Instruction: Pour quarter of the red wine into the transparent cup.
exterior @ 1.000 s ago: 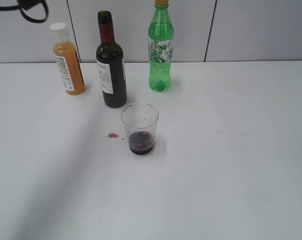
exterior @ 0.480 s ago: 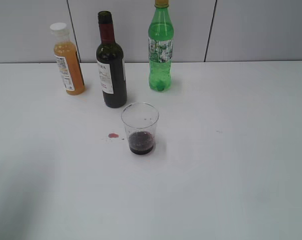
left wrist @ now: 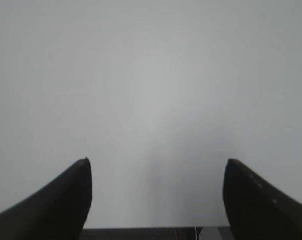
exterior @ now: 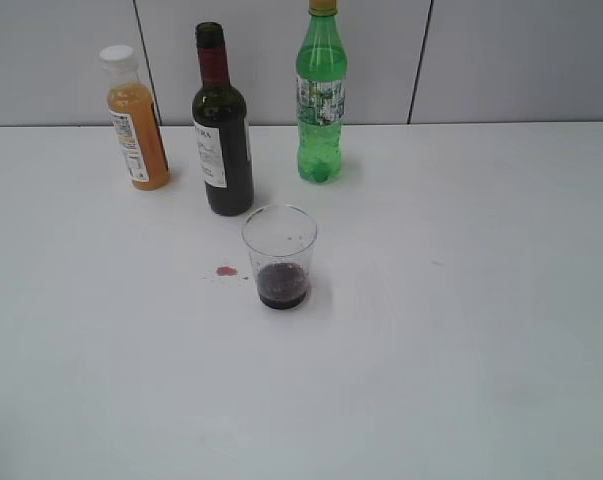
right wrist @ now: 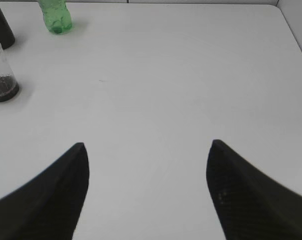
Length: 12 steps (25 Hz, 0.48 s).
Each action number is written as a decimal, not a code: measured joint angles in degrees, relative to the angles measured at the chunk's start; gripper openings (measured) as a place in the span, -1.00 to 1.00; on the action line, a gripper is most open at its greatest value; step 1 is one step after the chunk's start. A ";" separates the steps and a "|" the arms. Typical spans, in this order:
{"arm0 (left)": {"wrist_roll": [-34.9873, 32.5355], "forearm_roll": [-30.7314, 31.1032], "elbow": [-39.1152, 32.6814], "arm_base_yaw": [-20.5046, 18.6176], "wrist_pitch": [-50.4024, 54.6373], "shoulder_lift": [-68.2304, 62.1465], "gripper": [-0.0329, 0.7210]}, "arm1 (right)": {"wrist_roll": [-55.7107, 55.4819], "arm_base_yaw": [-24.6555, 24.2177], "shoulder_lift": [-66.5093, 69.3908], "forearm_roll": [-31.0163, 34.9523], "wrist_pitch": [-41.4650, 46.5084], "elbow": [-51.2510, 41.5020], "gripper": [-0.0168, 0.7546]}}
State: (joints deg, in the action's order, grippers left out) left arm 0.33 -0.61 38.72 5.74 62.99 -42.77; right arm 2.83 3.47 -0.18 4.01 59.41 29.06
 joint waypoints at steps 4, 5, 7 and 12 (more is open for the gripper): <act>0.00 -0.52 -6.70 0.00 2.07 11.80 0.72 | 0.00 0.00 0.00 0.06 0.00 0.00 0.56; 0.00 -0.58 -7.87 0.00 2.16 14.43 0.72 | 0.00 0.00 0.00 0.06 0.00 0.00 0.56; 0.00 -0.71 -9.60 -0.04 2.00 20.25 0.71 | 0.00 0.00 0.00 0.06 0.00 0.00 0.56; 0.00 -0.81 -10.51 -0.17 -0.70 31.76 0.68 | 0.00 0.00 0.00 0.17 0.00 0.00 0.56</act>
State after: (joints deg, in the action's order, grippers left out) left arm 0.33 -1.42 28.20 5.57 62.29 -11.01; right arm 2.83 3.47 -0.18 4.17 59.41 29.06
